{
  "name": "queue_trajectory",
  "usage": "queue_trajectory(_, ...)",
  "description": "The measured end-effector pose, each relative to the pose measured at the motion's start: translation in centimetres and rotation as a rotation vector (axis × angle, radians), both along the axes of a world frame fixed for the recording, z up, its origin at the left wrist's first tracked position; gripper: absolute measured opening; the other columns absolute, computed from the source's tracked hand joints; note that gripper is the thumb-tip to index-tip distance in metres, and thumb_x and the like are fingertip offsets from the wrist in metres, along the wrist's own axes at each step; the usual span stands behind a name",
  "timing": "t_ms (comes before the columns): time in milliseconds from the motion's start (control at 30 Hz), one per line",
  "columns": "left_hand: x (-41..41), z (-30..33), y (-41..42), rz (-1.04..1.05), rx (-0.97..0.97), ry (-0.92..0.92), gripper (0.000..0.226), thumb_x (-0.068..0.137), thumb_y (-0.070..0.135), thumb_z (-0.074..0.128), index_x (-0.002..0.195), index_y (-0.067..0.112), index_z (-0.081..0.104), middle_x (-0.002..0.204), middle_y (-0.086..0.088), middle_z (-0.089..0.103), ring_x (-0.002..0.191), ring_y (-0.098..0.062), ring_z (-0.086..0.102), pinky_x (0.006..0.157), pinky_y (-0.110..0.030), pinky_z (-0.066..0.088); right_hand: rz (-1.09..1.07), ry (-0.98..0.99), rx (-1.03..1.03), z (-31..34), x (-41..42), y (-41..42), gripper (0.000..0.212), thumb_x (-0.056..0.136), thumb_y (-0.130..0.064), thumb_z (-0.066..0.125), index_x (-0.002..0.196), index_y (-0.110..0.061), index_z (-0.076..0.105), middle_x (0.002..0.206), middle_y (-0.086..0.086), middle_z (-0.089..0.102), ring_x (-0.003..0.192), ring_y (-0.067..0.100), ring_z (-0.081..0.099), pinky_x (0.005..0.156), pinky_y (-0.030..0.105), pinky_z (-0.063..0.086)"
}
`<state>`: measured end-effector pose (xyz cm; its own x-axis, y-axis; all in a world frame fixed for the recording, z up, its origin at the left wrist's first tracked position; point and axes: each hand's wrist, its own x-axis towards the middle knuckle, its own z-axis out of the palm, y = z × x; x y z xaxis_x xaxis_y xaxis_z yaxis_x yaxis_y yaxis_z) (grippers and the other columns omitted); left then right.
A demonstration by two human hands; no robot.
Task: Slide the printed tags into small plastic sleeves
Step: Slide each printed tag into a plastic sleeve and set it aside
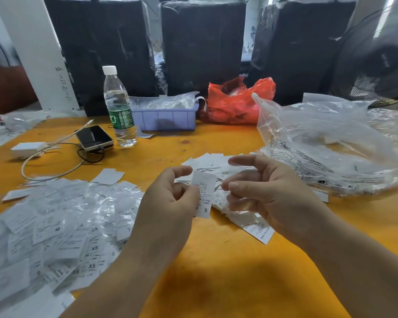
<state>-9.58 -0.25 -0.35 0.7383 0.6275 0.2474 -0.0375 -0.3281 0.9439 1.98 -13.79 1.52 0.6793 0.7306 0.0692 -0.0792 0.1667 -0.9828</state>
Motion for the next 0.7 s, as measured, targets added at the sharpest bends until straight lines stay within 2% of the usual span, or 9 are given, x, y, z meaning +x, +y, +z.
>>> queue_trajectory(67, -0.02, -0.14, 0.0, -0.027, -0.01, 0.003, 0.019, 0.096, 0.02, 0.057, 0.107, 0.036, 0.059, 0.074, 0.009, 0.073, 0.069, -0.006, 0.066, 0.051, -0.019, 0.049, -0.046, 0.018, 0.036, 0.18, -0.1, -0.01, 0.058, 0.058, -0.006, 0.077, 0.114, -0.008, 0.06, 0.08, 0.016, 0.073, 0.062, 0.024, 0.068, 0.058, 0.031, 0.056)
queue_trajectory(133, 0.11, -0.16, -0.02, -0.066, -0.045, 0.008, 0.019, 0.096, 0.015, 0.057, 0.097, 0.033, 0.064, 0.072, 0.016, 0.073, 0.066, 0.005, 0.064, 0.05, -0.007, 0.043, -0.07, 0.009, 0.046, 0.28, -0.22, -0.02, 0.057, 0.058, -0.008, 0.077, 0.113, -0.008, 0.06, 0.077, 0.014, 0.072, 0.061, 0.024, 0.068, 0.059, 0.032, 0.057)
queue_trajectory(167, 0.2, -0.17, -0.01, -0.077, -0.071, 0.007, 0.021, 0.095, 0.012, 0.057, 0.091, 0.03, 0.067, 0.071, 0.016, 0.072, 0.062, 0.007, 0.063, 0.049, -0.006, 0.042, -0.079, -0.001, 0.042, 0.3, -0.3, -0.03, 0.057, 0.058, -0.009, 0.078, 0.112, -0.008, 0.06, 0.075, 0.013, 0.071, 0.06, 0.024, 0.067, 0.058, 0.032, 0.057)
queue_trajectory(267, 0.33, -0.19, 0.09, -0.089, -0.153, 0.019, 0.025, 0.095, 0.009, 0.056, 0.083, 0.026, 0.072, 0.07, 0.011, 0.072, 0.058, 0.003, 0.06, 0.05, -0.012, 0.045, -0.103, -0.035, 0.026, 0.35, -0.66, -0.06, 0.056, 0.057, -0.013, 0.079, 0.11, -0.008, 0.061, 0.069, 0.011, 0.068, 0.055, 0.021, 0.062, 0.056, 0.031, 0.053)
queue_trajectory(333, 0.34, -0.23, 0.11, -0.11, -0.203, 0.028, 0.026, 0.094, 0.012, 0.056, 0.081, 0.026, 0.073, 0.072, 0.007, 0.072, 0.063, -0.004, 0.063, 0.054, -0.02, 0.048, -0.117, -0.046, 0.023, 0.31, -0.85, -0.04, 0.056, 0.056, -0.015, 0.079, 0.109, -0.009, 0.062, 0.065, 0.008, 0.066, 0.054, 0.019, 0.06, 0.056, 0.031, 0.052)
queue_trajectory(500, 0.59, -0.32, 0.14, -0.133, -0.301, 0.02, 0.031, 0.093, 0.016, 0.058, 0.07, 0.03, 0.073, 0.077, 0.001, 0.074, 0.073, -0.014, 0.067, 0.065, -0.032, 0.047, -0.116, -0.055, -0.019, -0.09, -0.92, 0.29, 0.051, 0.055, -0.018, 0.079, 0.103, -0.01, 0.065, 0.07, 0.012, 0.063, 0.058, 0.022, 0.055, 0.067, 0.037, 0.047)
queue_trajectory(700, 0.56, -0.34, 0.42, -0.134, -0.37, 0.054, 0.03, 0.091, 0.02, 0.061, 0.066, 0.032, 0.072, 0.076, -0.001, 0.074, 0.071, -0.016, 0.07, 0.066, -0.033, 0.049, -0.052, 0.017, 0.007, -0.15, -0.67, 0.32, 0.044, 0.059, -0.012, 0.078, 0.1, -0.007, 0.064, 0.071, 0.015, 0.066, 0.048, 0.02, 0.053, 0.048, 0.026, 0.049)
